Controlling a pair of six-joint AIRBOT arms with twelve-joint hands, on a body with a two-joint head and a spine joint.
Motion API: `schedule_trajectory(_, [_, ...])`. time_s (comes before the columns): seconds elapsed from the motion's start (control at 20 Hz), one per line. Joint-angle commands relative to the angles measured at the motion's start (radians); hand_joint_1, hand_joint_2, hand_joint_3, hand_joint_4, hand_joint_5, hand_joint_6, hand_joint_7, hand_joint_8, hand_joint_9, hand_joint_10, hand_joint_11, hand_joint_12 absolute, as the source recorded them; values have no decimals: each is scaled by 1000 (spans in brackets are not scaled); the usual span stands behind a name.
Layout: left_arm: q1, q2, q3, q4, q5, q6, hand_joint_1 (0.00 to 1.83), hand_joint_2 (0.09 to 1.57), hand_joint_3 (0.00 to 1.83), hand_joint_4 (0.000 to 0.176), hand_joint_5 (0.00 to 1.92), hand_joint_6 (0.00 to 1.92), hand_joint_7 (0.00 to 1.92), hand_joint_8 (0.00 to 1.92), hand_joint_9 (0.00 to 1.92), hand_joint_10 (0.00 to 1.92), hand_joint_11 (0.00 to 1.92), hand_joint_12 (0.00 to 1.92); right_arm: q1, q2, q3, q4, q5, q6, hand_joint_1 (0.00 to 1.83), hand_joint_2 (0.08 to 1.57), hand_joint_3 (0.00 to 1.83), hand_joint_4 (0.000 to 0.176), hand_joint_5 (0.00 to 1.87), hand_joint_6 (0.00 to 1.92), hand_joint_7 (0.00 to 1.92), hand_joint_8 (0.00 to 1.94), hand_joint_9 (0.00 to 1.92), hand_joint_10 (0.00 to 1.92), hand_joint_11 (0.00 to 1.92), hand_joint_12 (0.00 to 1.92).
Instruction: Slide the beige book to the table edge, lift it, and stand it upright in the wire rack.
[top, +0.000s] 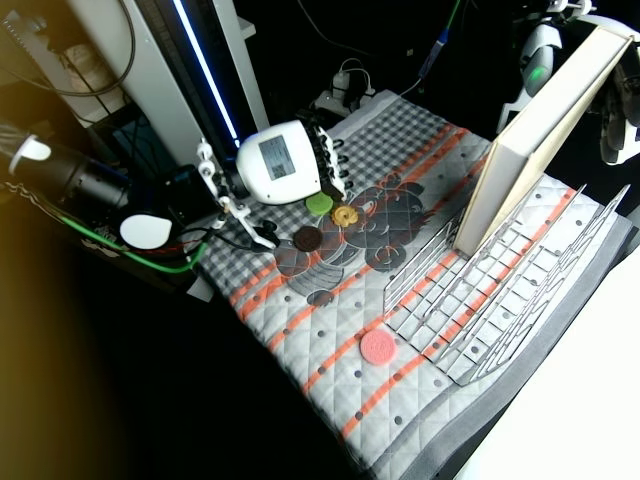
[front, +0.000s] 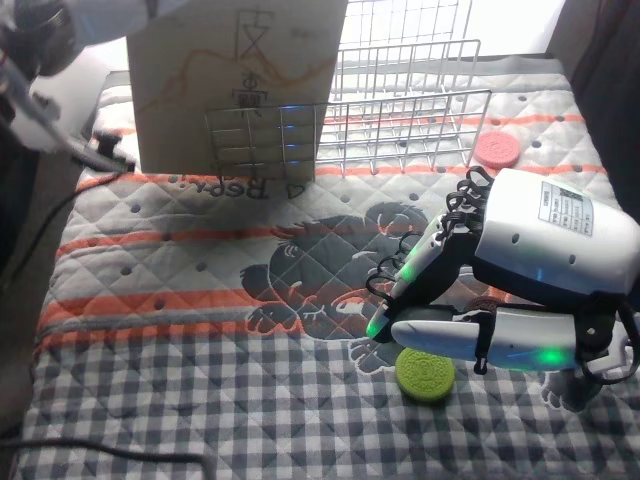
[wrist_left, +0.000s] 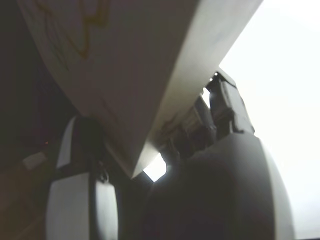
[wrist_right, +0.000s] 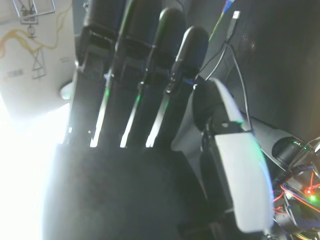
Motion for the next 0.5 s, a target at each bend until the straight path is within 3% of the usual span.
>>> schedule_trajectory(0.0, [8, 16, -2, -37, -114, -6, 773, 1098, 0, 75, 491, 0, 579, 0, 608, 0, 80, 1211, 4, -5, -6, 27, 112, 7, 471, 1382, 1, 0, 1259, 11, 1353, 3, 1390, 2, 1278, 86])
schedule_trajectory(0.15, [27, 17, -4, -61, -103, -6, 708, 1042, 0, 142, 393, 0, 439, 0, 434, 0, 0, 1037, 3, -4, -9, 29, 112, 10, 554, 1381, 0, 0, 1252, 2, 1421, 5, 1488, 14, 1327, 198])
schedule_trajectory(0.2, [28, 19, -7, -60, -98, -6, 704, 1014, 0, 169, 341, 0, 360, 0, 388, 0, 0, 996, 3, -4, -9, 30, 112, 10, 588, 1372, 4, 0, 1238, 12, 1440, 1, 1515, 17, 1253, 457])
schedule_trajectory(0.25, [30, 20, -10, -59, -94, -6, 705, 991, 0, 175, 315, 0, 334, 0, 382, 1, 0, 1007, 3, -4, -9, 31, 112, 10, 538, 1391, 0, 0, 1240, 12, 1419, 0, 1495, 5, 1171, 635])
schedule_trajectory(0.35, [33, 23, -17, -54, -87, -3, 757, 952, 0, 176, 265, 0, 266, 0, 358, 0, 0, 952, 3, -4, -10, 31, 112, 10, 470, 1402, 0, 0, 1244, 9, 1362, 0, 1412, 0, 1088, 577])
schedule_trajectory(0.45, [25, 22, -22, -37, -74, 2, 755, 916, 0, 176, 189, 0, 170, 0, 289, 0, 0, 827, 3, -4, -10, 31, 112, 10, 455, 1390, 1, 0, 1288, 28, 1430, 10, 1461, 14, 1104, 631])
